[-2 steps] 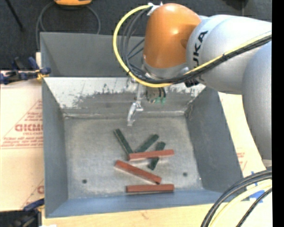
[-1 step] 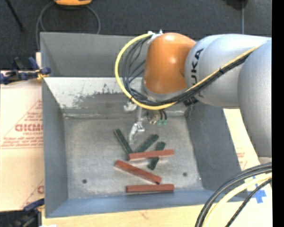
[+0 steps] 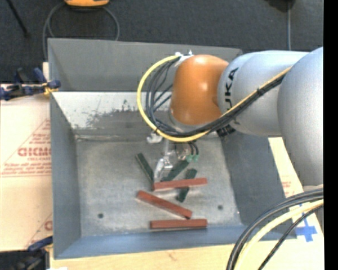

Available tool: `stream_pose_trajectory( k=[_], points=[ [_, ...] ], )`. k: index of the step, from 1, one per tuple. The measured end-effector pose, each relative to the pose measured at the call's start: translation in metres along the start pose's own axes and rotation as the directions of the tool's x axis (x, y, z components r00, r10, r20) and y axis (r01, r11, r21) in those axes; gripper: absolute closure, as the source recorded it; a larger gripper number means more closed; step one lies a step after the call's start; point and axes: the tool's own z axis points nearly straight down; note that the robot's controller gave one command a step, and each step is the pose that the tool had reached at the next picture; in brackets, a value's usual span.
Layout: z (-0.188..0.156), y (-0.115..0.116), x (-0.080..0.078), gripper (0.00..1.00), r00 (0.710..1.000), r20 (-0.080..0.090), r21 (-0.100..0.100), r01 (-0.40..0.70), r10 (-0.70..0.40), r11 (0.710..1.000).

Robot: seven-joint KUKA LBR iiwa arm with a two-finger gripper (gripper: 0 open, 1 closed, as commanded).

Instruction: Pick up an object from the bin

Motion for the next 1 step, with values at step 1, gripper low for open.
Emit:
stream_pose_trajectory(
  k=[1],
  points=[
    [0.0328,-0.0353,-0.0059,0.0,1.0,0.011,-0.003,-0.008,0.008,1.0]
  ],
)
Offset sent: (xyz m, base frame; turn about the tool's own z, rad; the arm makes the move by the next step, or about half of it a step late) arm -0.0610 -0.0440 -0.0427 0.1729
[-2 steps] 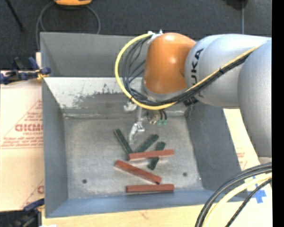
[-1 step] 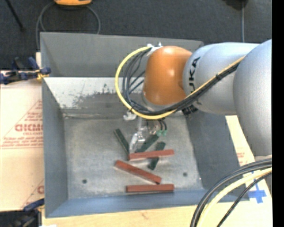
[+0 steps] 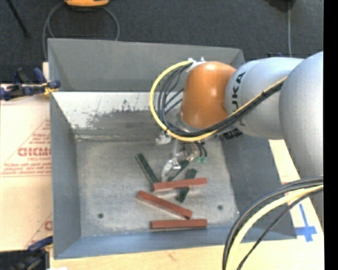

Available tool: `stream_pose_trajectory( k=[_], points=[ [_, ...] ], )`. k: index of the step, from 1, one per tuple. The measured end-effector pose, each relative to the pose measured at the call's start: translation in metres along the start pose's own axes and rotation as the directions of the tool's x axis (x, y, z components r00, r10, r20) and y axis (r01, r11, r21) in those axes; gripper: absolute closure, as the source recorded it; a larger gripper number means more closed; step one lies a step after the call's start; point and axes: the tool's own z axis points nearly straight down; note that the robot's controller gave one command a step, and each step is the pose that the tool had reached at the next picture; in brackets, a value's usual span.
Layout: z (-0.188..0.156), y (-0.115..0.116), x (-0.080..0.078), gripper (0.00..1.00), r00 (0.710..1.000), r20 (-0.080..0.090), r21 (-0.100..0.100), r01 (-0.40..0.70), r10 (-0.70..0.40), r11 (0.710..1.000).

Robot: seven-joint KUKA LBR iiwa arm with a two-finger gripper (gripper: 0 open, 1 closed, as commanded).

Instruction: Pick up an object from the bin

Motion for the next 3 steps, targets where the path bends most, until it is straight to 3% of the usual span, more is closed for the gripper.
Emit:
stream_pose_trajectory(
  k=[1,2,3],
  points=[
    [0.002,-0.012,-0.004,0.0,1.0,0.005,-0.005,-0.013,0.013,1.0],
    [-0.028,-0.013,0.043,0.0,0.998,-0.011,0.001,0.064,-0.064,0.998],
    [-0.014,-0.042,0.073,1.0,1.0,-0.001,-0.004,-0.001,0.001,1.0]
  ],
)
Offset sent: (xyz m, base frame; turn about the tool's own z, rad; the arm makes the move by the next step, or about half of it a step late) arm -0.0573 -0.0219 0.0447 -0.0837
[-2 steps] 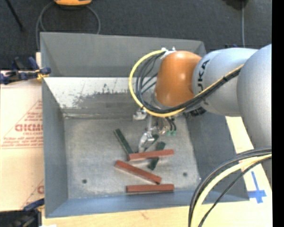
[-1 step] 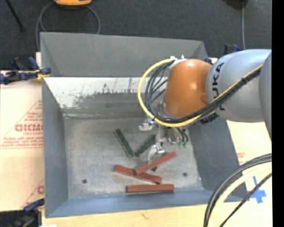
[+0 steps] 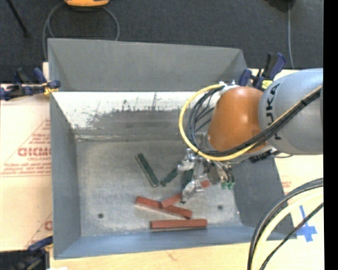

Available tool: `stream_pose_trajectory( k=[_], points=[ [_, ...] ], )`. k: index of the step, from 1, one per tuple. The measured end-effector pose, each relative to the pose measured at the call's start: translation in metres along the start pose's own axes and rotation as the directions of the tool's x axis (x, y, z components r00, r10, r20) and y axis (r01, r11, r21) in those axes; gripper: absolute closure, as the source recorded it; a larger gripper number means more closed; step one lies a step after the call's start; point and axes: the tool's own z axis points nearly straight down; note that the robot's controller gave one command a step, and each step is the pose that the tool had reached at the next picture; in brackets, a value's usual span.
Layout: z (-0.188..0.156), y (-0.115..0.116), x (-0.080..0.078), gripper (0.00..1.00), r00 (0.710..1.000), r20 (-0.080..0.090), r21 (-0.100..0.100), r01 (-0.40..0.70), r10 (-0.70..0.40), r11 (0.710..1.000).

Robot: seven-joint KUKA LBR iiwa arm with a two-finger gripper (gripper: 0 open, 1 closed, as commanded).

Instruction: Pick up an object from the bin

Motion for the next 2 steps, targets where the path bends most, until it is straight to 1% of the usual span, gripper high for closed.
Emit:
stream_pose_trajectory(
  k=[1,2],
  points=[
    [0.0,0.0,0.0,1.0,1.0,0.0,0.0,0.0,0.0,1.0],
    [-0.0016,0.004,-0.0022,1.0,1.0,0.005,0.002,0.003,-0.003,1.0]
  ],
)
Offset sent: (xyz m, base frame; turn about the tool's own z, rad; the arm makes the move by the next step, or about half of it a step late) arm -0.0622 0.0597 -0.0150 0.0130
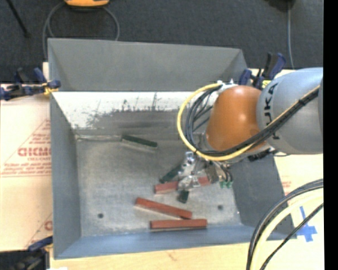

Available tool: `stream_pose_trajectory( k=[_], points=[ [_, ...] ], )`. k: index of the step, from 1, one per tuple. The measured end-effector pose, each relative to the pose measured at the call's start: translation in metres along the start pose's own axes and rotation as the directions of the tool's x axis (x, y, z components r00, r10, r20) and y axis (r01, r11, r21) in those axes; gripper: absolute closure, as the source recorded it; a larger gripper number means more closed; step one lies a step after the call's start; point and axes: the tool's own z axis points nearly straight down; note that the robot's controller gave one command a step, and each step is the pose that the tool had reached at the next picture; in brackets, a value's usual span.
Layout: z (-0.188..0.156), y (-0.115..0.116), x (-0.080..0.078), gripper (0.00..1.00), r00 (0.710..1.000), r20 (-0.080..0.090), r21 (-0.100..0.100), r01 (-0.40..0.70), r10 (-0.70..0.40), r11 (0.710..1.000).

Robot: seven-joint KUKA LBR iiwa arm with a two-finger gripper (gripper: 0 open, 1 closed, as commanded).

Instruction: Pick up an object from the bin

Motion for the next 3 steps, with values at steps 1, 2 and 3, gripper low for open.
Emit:
stream_pose_trajectory(
  k=[1,2,3],
  points=[
    [-0.027,-0.02,0.018,1.0,0.973,-0.017,-0.002,0.23,-0.23,0.973],
    [-0.126,0.026,0.032,1.0,1.0,-0.01,0.004,0.019,-0.019,1.0],
    [-0.126,0.025,0.032,1.0,1.0,-0.011,0.004,0.019,-0.019,1.0]
  ],
)
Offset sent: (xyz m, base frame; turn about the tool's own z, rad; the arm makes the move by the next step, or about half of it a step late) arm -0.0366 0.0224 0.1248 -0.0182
